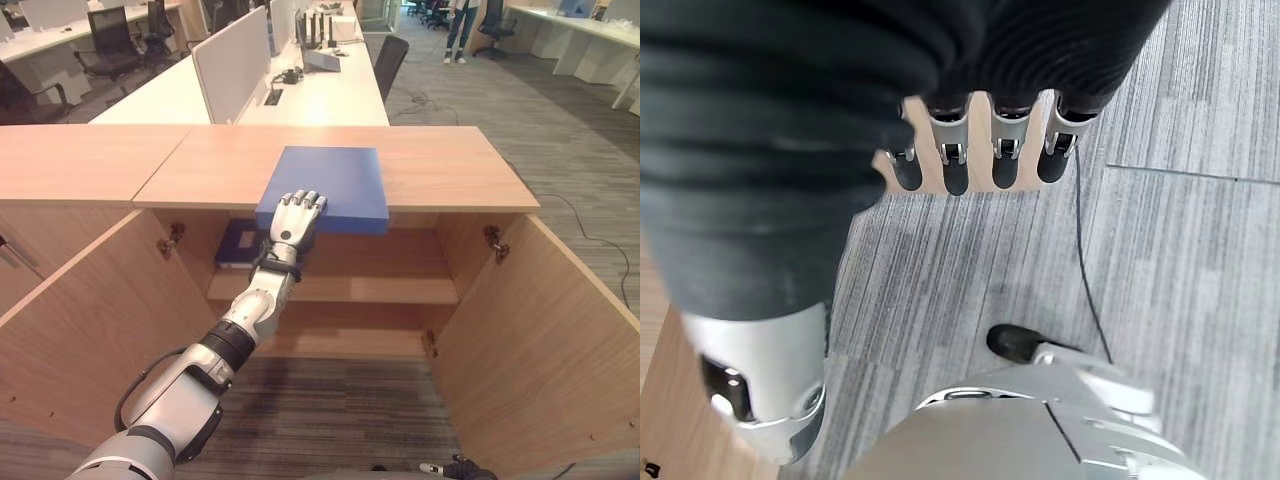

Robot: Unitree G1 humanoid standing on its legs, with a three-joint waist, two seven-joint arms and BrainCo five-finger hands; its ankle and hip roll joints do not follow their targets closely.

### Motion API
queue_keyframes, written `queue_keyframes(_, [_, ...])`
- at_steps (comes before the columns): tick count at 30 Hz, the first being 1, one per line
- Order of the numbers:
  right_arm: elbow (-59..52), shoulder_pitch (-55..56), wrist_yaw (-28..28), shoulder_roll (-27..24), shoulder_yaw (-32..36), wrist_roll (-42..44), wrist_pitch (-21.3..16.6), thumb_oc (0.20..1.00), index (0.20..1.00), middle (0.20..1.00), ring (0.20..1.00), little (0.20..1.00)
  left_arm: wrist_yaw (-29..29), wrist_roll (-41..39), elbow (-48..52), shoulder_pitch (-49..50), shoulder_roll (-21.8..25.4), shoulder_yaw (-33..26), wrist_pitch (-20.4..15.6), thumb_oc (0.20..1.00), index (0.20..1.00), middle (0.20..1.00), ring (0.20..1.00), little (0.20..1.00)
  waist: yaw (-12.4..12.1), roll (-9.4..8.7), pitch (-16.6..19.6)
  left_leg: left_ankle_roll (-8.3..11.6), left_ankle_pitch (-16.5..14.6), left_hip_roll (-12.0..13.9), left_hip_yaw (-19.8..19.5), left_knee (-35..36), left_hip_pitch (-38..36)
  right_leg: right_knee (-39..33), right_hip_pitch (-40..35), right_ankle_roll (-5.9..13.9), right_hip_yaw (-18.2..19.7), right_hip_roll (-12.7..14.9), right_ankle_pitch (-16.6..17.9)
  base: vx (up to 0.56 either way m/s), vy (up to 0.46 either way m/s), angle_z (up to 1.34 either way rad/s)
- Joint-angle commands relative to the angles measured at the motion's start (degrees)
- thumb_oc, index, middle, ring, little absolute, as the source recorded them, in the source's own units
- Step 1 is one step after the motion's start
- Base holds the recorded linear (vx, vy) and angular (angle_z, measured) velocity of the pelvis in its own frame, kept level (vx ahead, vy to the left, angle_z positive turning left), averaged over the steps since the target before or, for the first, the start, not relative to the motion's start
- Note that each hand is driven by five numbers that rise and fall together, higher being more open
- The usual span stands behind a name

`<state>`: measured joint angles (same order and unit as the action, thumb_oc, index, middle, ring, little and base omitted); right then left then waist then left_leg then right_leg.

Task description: Put the empty folder in the office cabinet

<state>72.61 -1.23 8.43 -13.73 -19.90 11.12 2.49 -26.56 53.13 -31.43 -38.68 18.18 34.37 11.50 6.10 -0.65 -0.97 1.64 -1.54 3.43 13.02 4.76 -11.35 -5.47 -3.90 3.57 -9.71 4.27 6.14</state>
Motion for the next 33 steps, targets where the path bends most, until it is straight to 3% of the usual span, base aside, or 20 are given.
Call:
queue_keyframes(1, [4.2, -2.3, 0.1, -0.3, -1.3, -1.3, -1.9, 1.0, 1.0, 1.0, 1.0, 1.0, 0.1, -0.6, -7.2, -10.9, 2.1, 0.8, 1.2, 0.2, 0.2, 0.2, 0.2, 0.2, 0.7, -2.6, -0.4, 0.52, -4.2, -0.3, -2.7, 0.2, -1.2, 0.5, -3.4, 2.24, -0.4, -1.2, -7.1, 0.0, 0.0, 0.0])
queue_keyframes(6, [3.6, -1.9, 0.3, -0.2, -1.0, -1.0, -2.2, 1.0, 1.0, 1.0, 1.0, 1.0, -0.1, -3.6, -2.3, -10.1, 2.6, -0.7, -0.8, 0.2, 0.2, 0.2, 0.2, 0.2, 0.7, -2.65, -0.6, 0.5, -4.1, -0.4, -2.9, 0.2, -1.1, 0.5, -3.4, 2.16, -0.5, -1.2, -7.1, 0.0, 0.0, 0.0])
queue_keyframes(10, [2.0, -1.4, 0.5, 0.3, 1.5, 0.5, -2.9, 1.0, 1.0, 1.0, 1.0, 1.0, 4.0, -12.7, 23.1, -0.5, 6.2, -6.2, -10.0, 0.2, 0.2, 0.2, 0.2, 0.2, -0.3, -2.76, -1.3, 0.38, -3.9, -0.4, -3.6, 0.2, -0.7, 0.5, -3.1, 2.17, -1.0, -1.0, -6.8, 0.0, 0.0, 0.0])
queue_keyframes(11, [1.9, -1.4, 0.5, 0.2, 1.4, 0.5, -2.9, 1.0, 1.0, 1.0, 1.0, 1.0, 4.1, -12.7, 23.3, -0.4, 6.2, -6.3, -10.0, 0.2, 0.2, 0.2, 0.2, 0.2, -0.3, -2.72, -1.2, 0.38, -4.0, -0.4, -3.6, 0.2, -0.8, 0.5, -3.2, 2.18, -1.0, -1.1, -6.9, -0.02, 0.001, 0.05])
queue_keyframes(12, [1.4, -1.3, 0.3, 0.2, 2.7, 0.9, -3.0, 1.0, 1.0, 1.0, 1.0, 1.0, 5.9, -18.8, 31.6, 4.8, 7.3, -8.9, -13.5, 0.2, 0.2, 0.2, 0.2, 0.2, -1.0, -2.91, -1.8, 0.28, -3.3, -0.6, -3.8, 0.2, -0.2, 0.5, -2.8, 2.05, -1.1, -0.8, -6.3, 0.01, 0.005, 0.05])
queue_keyframes(13, [1.4, -1.2, 0.3, 0.2, 2.5, 0.9, -3.0, 1.0, 1.0, 1.0, 1.0, 1.0, 6.3, -18.9, 32.2, 5.3, 7.5, -9.2, -13.4, 0.2, 0.2, 0.2, 0.2, 0.2, -0.9, -2.77, -1.6, 0.32, -3.8, -0.5, -3.9, 0.2, -0.4, 0.5, -3.0, 2.17, -1.0, -1.0, -6.7, 0.0, 0.0, 0.0])
queue_keyframes(16, [0.7, -0.1, -0.1, 0.5, 3.7, 1.1, -3.2, 1.0, 1.0, 1.0, 1.0, 1.0, 9.4, -27.9, 43.4, 14.6, 9.9, -13.6, -17.5, 0.2, 0.2, 0.2, 0.2, 0.2, -1.7, -2.74, -2.3, 0.25, -3.7, -0.6, -4.2, 0.2, -0.1, 0.5, -2.8, 2.21, -1.3, -0.9, -6.5, 0.0, 0.01, 0.02])
queue_keyframes(18, [0.5, 0.5, -0.6, 0.6, 4.2, 1.0, -3.2, 1.0, 1.0, 1.0, 1.0, 1.0, 14.1, -39.2, 49.7, 20.9, 10.5, -15.4, -19.7, 0.2, 0.2, 0.2, 0.2, 0.2, -2.4, -2.52, -2.8, 0.21, -3.6, -0.6, -4.4, 0.2, 0.2, 0.5, -2.8, 2.23, -1.6, -0.8, -6.3, -0.01, 0.005, 0.02])
queue_keyframes(20, [0.5, 0.7, -1.0, 0.5, 4.3, 0.9, -3.1, 1.0, 1.0, 1.0, 1.0, 1.0, 16.4, -43.9, 51.9, 23.1, 11.0, -16.3, -20.2, 0.2, 0.2, 0.2, 0.2, 0.2, -2.5, -2.39, -2.9, 0.21, -3.6, -0.6, -4.5, 0.2, 0.2, 0.5, -2.7, 2.23, -1.7, -0.7, -6.3, -0.01, 0.011, 0.09])
queue_keyframes(21, [0.2, 1.2, -2.0, 0.3, 4.7, 0.6, -3.0, 1.0, 1.0, 1.0, 1.0, 1.0, 19.4, -54.4, 56.4, 27.7, 12.1, -18.8, -21.3, 0.2, 0.2, 0.2, 0.2, 0.2, -2.7, -2.04, -2.9, 0.21, -3.5, -0.7, -4.6, 0.2, 0.3, 0.5, -2.7, 2.23, -1.8, -0.7, -6.3, -0.01, 0.022, 0.06])
queue_keyframes(23, [0.2, 1.6, -2.7, 0.6, 5.0, 0.2, -2.7, 1.0, 1.0, 1.0, 1.0, 1.0, 20.9, -63.3, 60.0, 32.4, 13.6, -22.5, -21.6, 0.2, 0.2, 0.2, 0.2, 0.2, -3.1, -1.68, -2.9, 0.21, -3.5, -0.7, -4.7, 0.2, 0.3, 0.5, -2.8, 2.21, -1.9, -0.7, -6.2, 0.0, 0.007, -0.02])
queue_keyframes(24, [0.2, 1.6, -2.8, 0.6, 4.9, 0.2, -2.7, 1.0, 1.0, 1.0, 1.0, 1.0, 21.1, -63.6, 60.3, 32.8, 13.7, -22.8, -21.4, 0.2, 0.2, 0.2, 0.2, 0.2, -3.0, -1.71, -2.9, 0.21, -3.5, -0.7, -4.6, 0.2, 0.3, 0.5, -2.8, 2.21, -1.9, -0.7, -6.2, 0.0, 0.0, 0.0])
queue_keyframes(26, [0.3, 0.8, -4.1, 1.3, 4.7, 0.2, -2.3, 1.0, 1.0, 1.0, 1.0, 1.0, 23.0, -75.7, 62.9, 38.5, 14.5, -26.3, -21.3, 0.2, 0.2, 0.2, 0.2, 0.2, -3.7, -1.34, -2.8, 0.2, -3.5, -0.8, -4.8, 0.2, 0.4, 0.5, -2.9, 2.21, -2.1, -0.7, -6.3, 0.0, 0.0, 0.0])
queue_keyframes(28, [0.0, 0.6, -4.6, 1.5, 4.4, 0.4, -2.2, 1.0, 1.0, 1.0, 1.0, 1.0, 23.7, -79.1, 63.3, 40.1, 14.4, -27.1, -21.0, 0.2, 0.2, 0.2, 0.2, 0.2, -3.8, -1.27, -2.8, 0.19, -3.5, -0.8, -4.8, 0.2, 0.3, 0.5, -3.0, 2.2, -2.1, -0.7, -6.3, 0.0, 0.0, 0.0])
queue_keyframes(29, [-0.9, -0.3, -5.5, 1.8, 3.7, 0.7, -2.2, 1.0, 1.0, 1.0, 1.0, 1.0, 24.7, -85.1, 63.7, 42.6, 13.8, -27.7, -20.4, 0.2, 0.2, 0.2, 0.2, 0.2, -4.2, -1.15, -2.8, 0.15, -3.4, -0.8, -5.0, 0.2, 0.4, 0.5, -3.0, 2.14, -2.1, -0.6, -6.3, 0.0, 0.0, 0.0])
queue_keyframes(33, [-4.9, -1.3, -6.0, 2.1, 3.0, 2.3, -2.9, 1.0, 1.0, 1.0, 1.0, 1.0, 25.2, -89.1, 64.0, 45.4, 13.0, -27.9, -19.8, 0.2, 0.2, 0.2, 0.2, 0.2, -5.0, -1.03, -2.9, 0.13, -3.2, -0.9, -5.5, 0.2, 0.5, 0.5, -3.1, 2.08, -2.3, -0.5, -6.3, 0.0, 0.002, 0.01])
